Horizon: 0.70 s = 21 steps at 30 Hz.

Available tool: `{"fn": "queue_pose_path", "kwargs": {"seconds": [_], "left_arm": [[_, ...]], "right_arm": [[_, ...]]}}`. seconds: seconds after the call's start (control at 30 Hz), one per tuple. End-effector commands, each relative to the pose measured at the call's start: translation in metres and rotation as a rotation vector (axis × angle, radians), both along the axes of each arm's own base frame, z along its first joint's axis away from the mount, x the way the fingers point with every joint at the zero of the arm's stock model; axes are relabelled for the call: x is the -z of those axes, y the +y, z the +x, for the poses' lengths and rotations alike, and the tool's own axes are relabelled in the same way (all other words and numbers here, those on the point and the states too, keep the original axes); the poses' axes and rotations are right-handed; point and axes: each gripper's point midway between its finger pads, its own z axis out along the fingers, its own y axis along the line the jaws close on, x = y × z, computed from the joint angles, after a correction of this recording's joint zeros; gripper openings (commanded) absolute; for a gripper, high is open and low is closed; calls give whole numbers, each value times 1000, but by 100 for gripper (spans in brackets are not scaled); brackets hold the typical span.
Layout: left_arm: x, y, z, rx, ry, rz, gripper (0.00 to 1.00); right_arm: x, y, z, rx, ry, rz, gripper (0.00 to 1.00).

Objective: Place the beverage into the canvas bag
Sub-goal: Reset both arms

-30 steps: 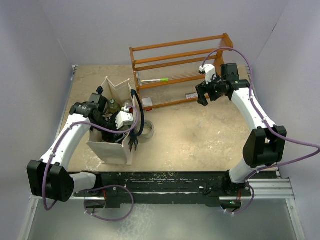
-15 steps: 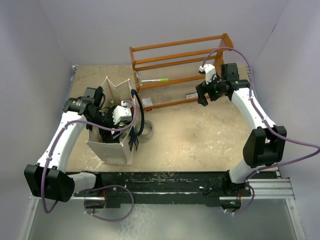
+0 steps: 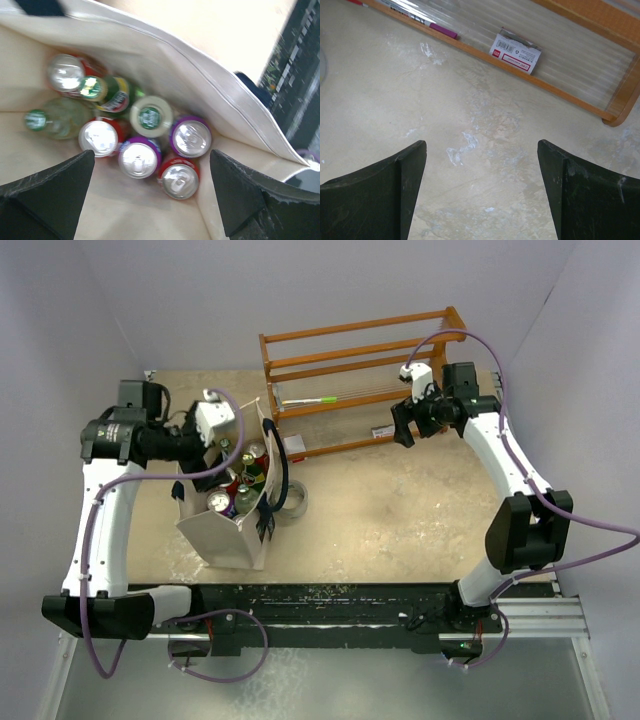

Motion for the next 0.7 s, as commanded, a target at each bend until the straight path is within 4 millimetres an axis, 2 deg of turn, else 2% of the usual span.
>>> {"fn": "queue_pose_path", "kwargs": {"seconds": [0.0, 0.1, 0.2, 0.37, 0.4, 0.53, 0.67], "left_arm": [[-69, 8, 47, -214, -186, -131, 99], [-106, 30, 74, -371, -306, -154, 99], [-129, 62, 92, -556, -383, -153, 99], [-150, 145, 115, -973, -466, -136, 99], [-153, 154, 116, -1007, -480, -138, 99], [-169, 156, 120, -1017, -565, -185, 99], [-185, 157, 113, -1037, -705, -262, 99]], "right_arm": [[-37, 1, 12, 68, -89, 35, 95], [-45, -7, 17, 127, -118, 21, 99], [-55, -17, 21, 201, -152, 12, 100], [-88, -55, 35, 429, -258, -28, 100], [-95, -64, 37, 476, -281, -33, 100], [-124, -102, 44, 661, -383, -86, 100], [-144, -125, 41, 712, -450, -167, 100]]}}
